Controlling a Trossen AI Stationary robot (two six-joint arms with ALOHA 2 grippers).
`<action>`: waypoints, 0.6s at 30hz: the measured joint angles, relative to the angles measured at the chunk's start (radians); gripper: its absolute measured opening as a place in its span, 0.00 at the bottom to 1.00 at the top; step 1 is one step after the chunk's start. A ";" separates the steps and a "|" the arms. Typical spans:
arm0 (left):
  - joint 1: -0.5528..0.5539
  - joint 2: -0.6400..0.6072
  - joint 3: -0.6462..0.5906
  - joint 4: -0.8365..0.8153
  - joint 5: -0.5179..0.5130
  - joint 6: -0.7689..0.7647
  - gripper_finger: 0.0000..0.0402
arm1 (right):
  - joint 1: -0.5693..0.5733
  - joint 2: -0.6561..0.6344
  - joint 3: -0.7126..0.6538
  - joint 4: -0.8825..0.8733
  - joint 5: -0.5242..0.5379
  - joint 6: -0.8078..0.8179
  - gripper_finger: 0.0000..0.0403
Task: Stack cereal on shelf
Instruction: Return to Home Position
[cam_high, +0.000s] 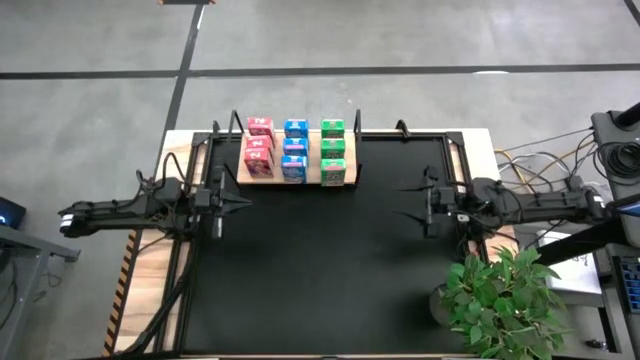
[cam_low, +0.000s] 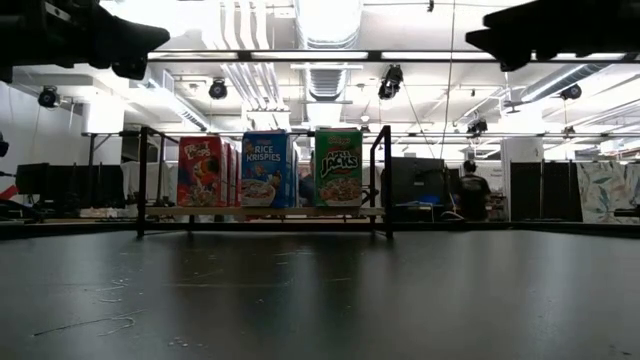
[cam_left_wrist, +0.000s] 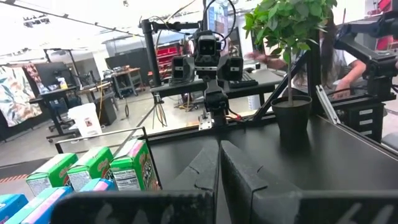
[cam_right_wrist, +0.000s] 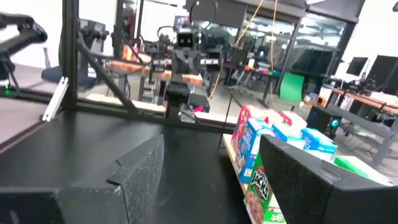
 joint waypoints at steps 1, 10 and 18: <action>0.000 0.000 0.000 -0.001 0.000 0.000 0.00 | 0.000 -0.021 -0.012 0.001 0.000 0.002 0.63; 0.000 0.001 0.000 -0.016 0.000 0.000 0.00 | 0.000 -0.201 -0.066 -0.087 0.002 0.017 0.63; 0.000 0.001 -0.017 -0.008 0.000 -0.064 0.00 | 0.000 -0.331 -0.080 -0.200 0.003 0.025 0.63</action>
